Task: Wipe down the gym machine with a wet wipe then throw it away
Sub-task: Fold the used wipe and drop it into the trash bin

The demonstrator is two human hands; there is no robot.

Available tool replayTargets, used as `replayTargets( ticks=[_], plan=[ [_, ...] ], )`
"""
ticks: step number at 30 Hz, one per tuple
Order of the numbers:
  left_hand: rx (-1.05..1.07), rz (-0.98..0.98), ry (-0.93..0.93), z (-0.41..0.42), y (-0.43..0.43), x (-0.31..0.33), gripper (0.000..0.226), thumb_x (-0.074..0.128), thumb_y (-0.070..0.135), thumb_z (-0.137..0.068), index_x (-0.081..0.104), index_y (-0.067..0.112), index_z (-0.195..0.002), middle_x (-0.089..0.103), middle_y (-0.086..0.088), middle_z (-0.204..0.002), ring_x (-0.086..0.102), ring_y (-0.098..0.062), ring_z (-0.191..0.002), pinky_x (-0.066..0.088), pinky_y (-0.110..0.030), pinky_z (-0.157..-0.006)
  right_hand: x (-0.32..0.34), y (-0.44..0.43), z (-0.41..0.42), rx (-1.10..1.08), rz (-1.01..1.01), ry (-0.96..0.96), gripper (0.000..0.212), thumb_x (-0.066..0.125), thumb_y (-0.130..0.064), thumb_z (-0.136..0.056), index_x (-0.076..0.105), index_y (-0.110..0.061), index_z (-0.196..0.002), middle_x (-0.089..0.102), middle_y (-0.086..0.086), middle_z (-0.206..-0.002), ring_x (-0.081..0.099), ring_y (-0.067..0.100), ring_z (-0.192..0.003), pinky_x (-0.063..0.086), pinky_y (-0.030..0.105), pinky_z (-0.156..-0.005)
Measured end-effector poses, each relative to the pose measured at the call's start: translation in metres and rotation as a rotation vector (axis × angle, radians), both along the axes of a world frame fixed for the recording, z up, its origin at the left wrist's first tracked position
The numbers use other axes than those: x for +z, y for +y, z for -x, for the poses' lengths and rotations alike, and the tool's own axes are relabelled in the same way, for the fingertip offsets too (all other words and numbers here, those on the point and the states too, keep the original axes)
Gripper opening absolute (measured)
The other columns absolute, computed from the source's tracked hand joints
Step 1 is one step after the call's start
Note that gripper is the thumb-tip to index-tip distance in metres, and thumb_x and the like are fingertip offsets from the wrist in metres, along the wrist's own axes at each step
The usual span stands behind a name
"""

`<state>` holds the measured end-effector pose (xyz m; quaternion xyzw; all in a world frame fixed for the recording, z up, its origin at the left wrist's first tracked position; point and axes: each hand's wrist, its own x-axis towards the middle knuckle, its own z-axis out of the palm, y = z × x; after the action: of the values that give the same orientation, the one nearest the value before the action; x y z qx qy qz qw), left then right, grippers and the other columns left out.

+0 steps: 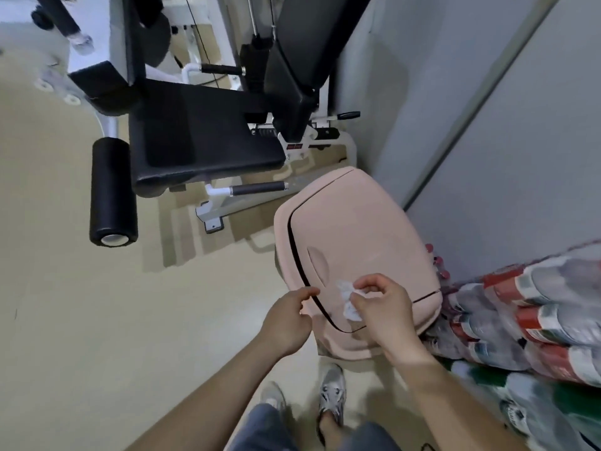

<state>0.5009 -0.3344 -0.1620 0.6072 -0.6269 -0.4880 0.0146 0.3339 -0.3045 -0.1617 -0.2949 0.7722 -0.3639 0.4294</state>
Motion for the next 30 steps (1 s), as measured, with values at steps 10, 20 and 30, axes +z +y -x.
replayTargets(
  ticks=[10, 20, 30],
  plan=[
    [-0.479, 0.033, -0.093, 0.042, -0.156, -0.130, 0.072, 0.053, 0.006, -0.071, 0.043, 0.010, -0.142, 0.056, -0.014, -0.131, 0.051, -0.031, -0.122, 0.038, -0.031, -0.103, -0.115, -0.051, -0.009, 0.086, -0.001, 0.446, 0.019, 0.071, 0.004, -0.074, 0.072, -0.011, -0.062, 0.062, 0.000, -0.058, 0.054, 0.015, -0.058, 0.040, 0.012, -0.060],
    [-0.715, 0.038, 0.060, 0.075, -0.235, -0.182, 0.073, 0.045, 0.021, -0.071, 0.046, 0.013, -0.143, 0.033, -0.013, -0.154, 0.037, -0.033, -0.138, 0.031, -0.038, -0.112, -0.172, -0.110, -0.047, 0.404, -0.475, 0.039, 0.062, 0.050, -0.012, -0.094, 0.028, -0.019, -0.152, 0.020, 0.005, -0.159, 0.021, 0.024, -0.145, 0.019, 0.030, -0.117],
    [-0.775, 0.085, 0.041, 0.077, -0.223, -0.161, 0.081, 0.051, -0.005, -0.076, 0.027, 0.015, -0.150, 0.027, -0.012, -0.153, 0.031, -0.035, -0.136, 0.023, -0.030, -0.109, -0.120, -0.093, -0.020, -0.316, -0.208, 0.554, 0.066, 0.059, 0.009, -0.073, 0.051, -0.009, -0.135, 0.052, 0.015, -0.129, 0.049, 0.031, -0.118, 0.030, 0.015, -0.094]
  ],
)
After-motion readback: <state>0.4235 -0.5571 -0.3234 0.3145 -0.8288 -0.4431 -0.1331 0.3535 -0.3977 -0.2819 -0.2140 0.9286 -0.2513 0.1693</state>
